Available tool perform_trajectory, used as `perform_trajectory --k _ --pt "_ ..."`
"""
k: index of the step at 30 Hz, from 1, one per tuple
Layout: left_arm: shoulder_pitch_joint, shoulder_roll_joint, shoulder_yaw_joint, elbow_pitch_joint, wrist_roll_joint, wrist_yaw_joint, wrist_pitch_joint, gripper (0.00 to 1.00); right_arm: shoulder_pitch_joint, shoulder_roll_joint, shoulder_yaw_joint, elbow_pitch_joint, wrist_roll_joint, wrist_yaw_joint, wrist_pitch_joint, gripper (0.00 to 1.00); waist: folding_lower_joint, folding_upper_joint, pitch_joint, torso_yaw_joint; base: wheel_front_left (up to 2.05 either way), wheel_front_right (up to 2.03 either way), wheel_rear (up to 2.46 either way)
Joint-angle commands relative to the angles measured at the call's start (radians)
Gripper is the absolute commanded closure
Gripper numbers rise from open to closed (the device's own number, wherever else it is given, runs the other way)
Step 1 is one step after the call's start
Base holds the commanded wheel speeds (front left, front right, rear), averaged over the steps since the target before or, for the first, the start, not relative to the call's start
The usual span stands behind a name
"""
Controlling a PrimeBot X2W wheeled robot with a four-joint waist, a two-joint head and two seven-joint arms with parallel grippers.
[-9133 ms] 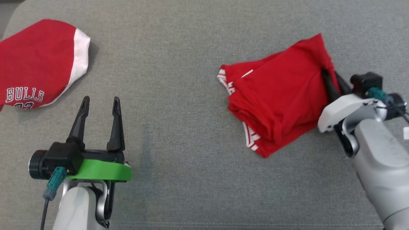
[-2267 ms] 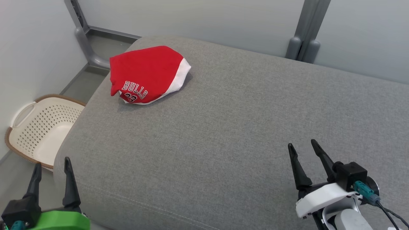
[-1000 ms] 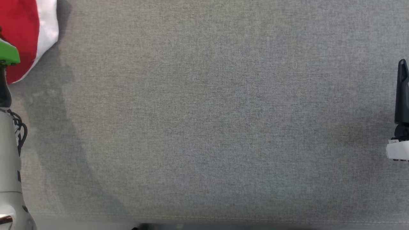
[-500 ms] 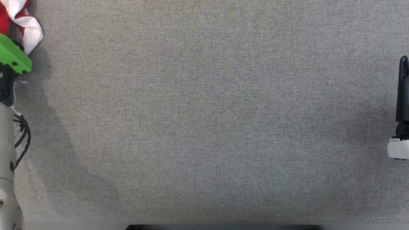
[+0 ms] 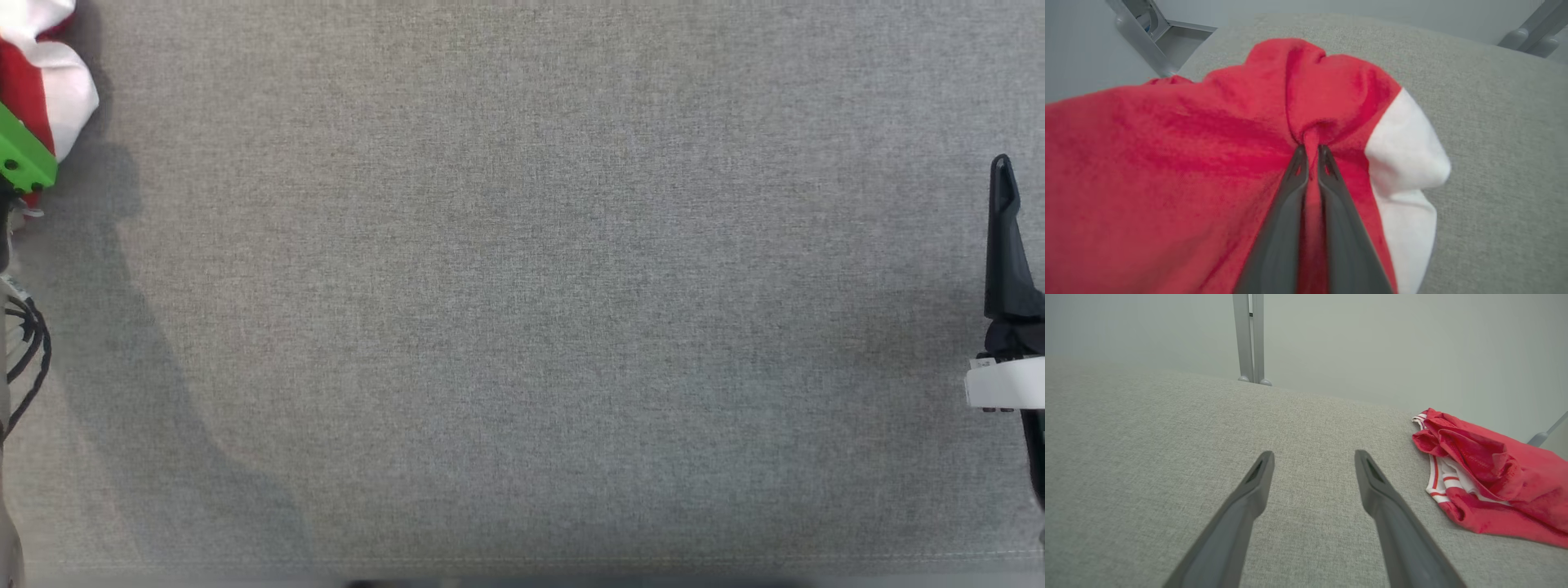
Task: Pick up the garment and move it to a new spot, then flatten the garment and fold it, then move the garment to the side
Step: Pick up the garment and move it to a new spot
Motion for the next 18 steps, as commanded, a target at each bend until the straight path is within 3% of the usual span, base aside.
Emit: perform_trajectory --k 1,9,18 --pt "0.001 0.015 -0.006 -0.01 -0.012 0.002 -0.029 1.0 -0.01 0.008 0.005 0.011 0.001 -0.002 -0.012 0.0 -0.0001 0.0 -0.023 -0.002 0.0 0.0 0.0" --pt "-0.04 0.058 -0.075 -0.064 0.007 0.002 -0.133 1.0 -0.031 0.047 0.051 0.105 0.016 -0.002 -0.068 0.0 -0.0001 0.0 -0.096 -0.029 0.0 0.0 0.0" --pt "-0.121 0.077 -0.172 -0.208 0.054 0.002 -0.184 1.0 -0.05 0.106 0.087 0.234 0.029 -0.002 -0.147 0.0 -0.0001 0.0 -0.187 -0.108 0.0 0.0 0.0"
